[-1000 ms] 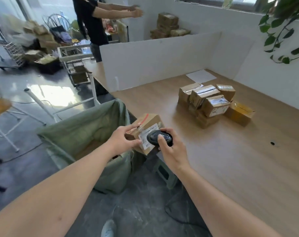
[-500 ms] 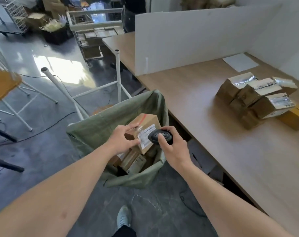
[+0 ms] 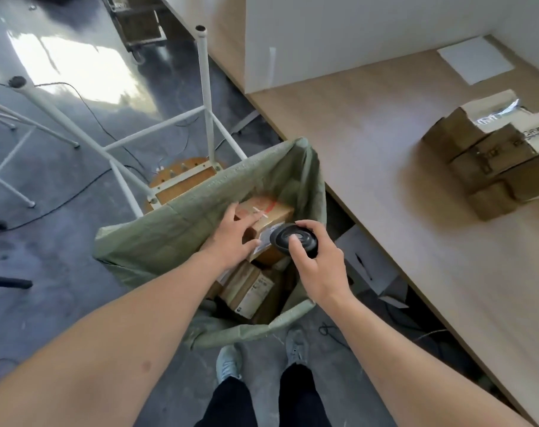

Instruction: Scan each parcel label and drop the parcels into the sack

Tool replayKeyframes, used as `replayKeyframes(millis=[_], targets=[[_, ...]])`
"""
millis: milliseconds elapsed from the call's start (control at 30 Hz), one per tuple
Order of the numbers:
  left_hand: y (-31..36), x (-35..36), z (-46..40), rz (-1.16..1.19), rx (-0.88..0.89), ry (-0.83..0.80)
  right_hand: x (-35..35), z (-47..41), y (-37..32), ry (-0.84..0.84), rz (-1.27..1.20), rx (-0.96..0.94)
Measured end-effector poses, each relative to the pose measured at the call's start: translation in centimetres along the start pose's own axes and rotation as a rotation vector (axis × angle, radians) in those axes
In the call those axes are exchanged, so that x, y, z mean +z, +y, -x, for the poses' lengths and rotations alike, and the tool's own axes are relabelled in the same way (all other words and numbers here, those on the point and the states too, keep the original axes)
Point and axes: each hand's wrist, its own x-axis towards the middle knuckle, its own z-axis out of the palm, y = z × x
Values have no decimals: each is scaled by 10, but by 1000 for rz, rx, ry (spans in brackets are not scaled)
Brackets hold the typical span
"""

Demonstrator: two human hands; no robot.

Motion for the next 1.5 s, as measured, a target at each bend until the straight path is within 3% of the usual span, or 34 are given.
replayKeyframes(millis=[167, 333, 667, 967, 1233, 1500], targets=[[1, 21, -34, -404, -19, -175, -4, -20, 18, 7, -21, 43], [14, 20, -44, -448, -50, -269, -12, -28, 18, 8, -21, 44], [71, -17, -27, -527, 123, -182, -32, -12, -9, 106, -16, 15], [131, -45, 21, -506, 317, -77, -60, 36, -43, 375, -92, 40], [218, -49, 59, -587, 511, -21, -128, 82, -56, 582, -141, 32], [341, -11, 88, -606, 647, 25, -230, 121, -28, 703, -158, -8]])
